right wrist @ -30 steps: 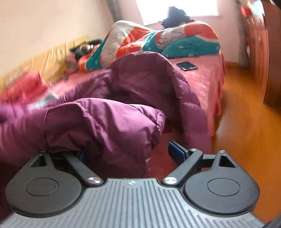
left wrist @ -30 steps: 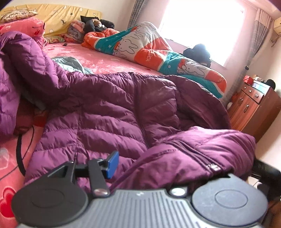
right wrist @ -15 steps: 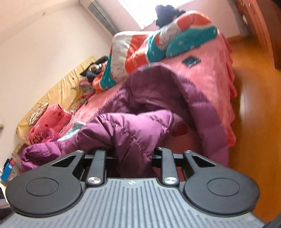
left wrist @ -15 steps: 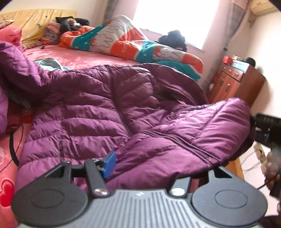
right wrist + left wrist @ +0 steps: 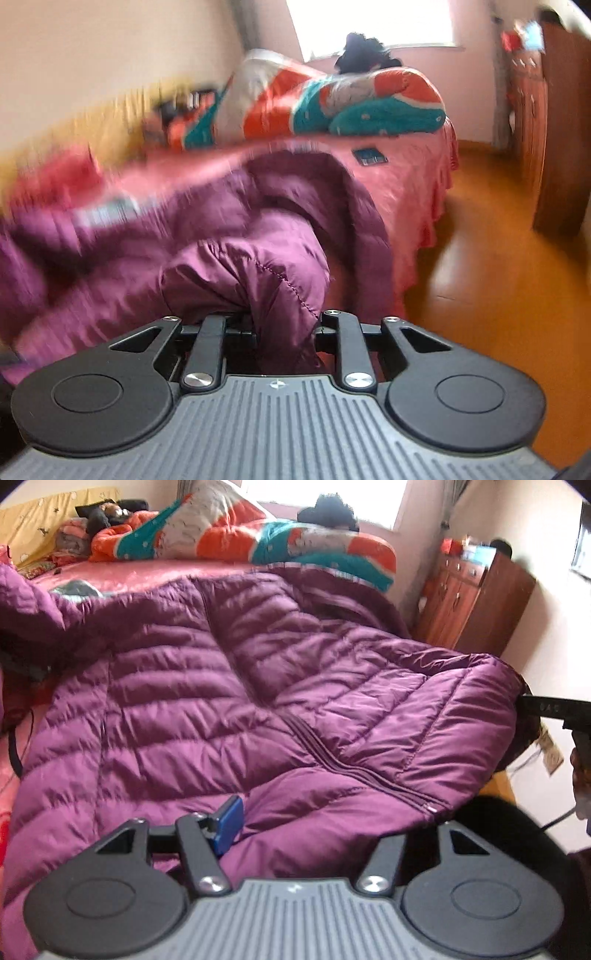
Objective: Fold large clothes
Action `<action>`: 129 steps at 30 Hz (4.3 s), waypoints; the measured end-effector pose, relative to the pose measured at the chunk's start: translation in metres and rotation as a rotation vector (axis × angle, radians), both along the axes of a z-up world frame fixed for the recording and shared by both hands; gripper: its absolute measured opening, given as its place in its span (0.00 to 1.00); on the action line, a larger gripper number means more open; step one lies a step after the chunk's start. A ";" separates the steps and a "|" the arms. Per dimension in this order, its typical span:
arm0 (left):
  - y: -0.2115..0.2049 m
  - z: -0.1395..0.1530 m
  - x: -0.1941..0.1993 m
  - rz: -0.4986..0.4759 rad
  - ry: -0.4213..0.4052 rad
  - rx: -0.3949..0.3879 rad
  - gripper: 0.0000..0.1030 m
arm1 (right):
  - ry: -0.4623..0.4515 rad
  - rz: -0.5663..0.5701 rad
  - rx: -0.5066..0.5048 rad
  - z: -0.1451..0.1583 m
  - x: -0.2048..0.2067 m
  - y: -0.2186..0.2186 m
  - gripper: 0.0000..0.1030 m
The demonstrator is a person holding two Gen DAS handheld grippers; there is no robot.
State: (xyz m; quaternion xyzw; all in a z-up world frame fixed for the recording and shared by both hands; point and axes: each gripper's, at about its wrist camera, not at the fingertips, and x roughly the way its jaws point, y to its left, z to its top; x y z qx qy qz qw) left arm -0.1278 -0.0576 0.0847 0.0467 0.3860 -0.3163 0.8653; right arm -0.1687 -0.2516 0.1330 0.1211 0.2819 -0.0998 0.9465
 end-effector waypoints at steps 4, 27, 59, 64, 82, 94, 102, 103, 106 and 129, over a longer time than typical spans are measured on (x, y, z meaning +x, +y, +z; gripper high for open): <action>0.002 -0.004 -0.003 -0.004 0.001 0.022 0.62 | 0.139 0.006 -0.019 -0.026 0.008 -0.007 0.37; 0.017 0.052 -0.028 0.010 -0.132 -0.151 0.77 | -0.016 -0.043 -0.093 0.026 -0.028 0.006 1.00; 0.016 0.002 0.172 0.300 -0.301 -0.130 0.84 | -0.123 0.051 -0.024 0.016 0.240 0.039 1.00; 0.023 -0.010 0.181 0.312 -0.259 -0.119 0.84 | -0.132 0.105 -0.075 0.002 0.286 0.060 1.00; 0.045 -0.038 0.203 0.446 -0.066 -0.089 0.84 | -0.018 0.358 -0.266 -0.062 0.424 0.127 0.93; 0.040 -0.043 0.206 0.434 -0.062 -0.045 0.88 | 0.049 0.320 -0.182 -0.121 0.442 0.118 0.95; 0.033 -0.040 0.205 0.423 -0.085 -0.043 0.88 | 0.031 0.286 -0.102 -0.100 0.433 0.109 0.99; 0.033 -0.040 0.204 0.422 -0.090 -0.045 0.88 | 0.011 0.265 -0.081 -0.093 0.423 0.104 0.99; 0.030 -0.037 0.198 0.407 -0.128 -0.055 0.88 | -0.036 0.160 -0.052 -0.069 0.384 0.082 0.99; -0.100 0.031 0.049 -0.066 -0.402 -0.059 0.88 | -0.223 -0.541 -0.034 -0.043 0.068 -0.155 1.00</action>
